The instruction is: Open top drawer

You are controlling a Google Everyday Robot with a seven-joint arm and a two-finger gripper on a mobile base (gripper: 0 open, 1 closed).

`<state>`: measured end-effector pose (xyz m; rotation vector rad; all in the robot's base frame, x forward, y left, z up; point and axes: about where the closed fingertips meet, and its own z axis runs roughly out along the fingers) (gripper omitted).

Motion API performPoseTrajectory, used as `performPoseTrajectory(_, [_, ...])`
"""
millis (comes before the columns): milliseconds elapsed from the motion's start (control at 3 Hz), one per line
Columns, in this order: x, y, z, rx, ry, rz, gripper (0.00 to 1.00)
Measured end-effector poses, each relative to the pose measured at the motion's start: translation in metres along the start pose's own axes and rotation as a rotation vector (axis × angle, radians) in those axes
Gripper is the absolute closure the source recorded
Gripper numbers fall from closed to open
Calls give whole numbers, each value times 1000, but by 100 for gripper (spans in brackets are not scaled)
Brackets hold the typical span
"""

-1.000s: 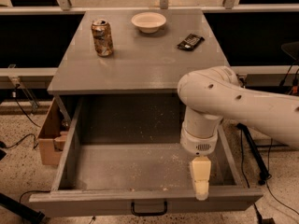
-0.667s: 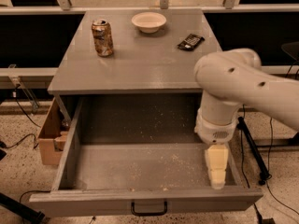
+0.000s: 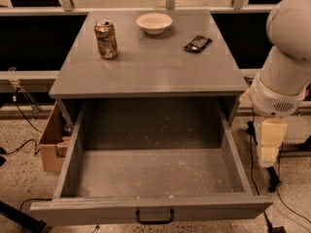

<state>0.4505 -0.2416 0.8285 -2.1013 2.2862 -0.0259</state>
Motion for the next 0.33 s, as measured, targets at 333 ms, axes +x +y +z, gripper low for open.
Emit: performPoseTrajectory(333, [13,3,-16,86,-48,1,0])
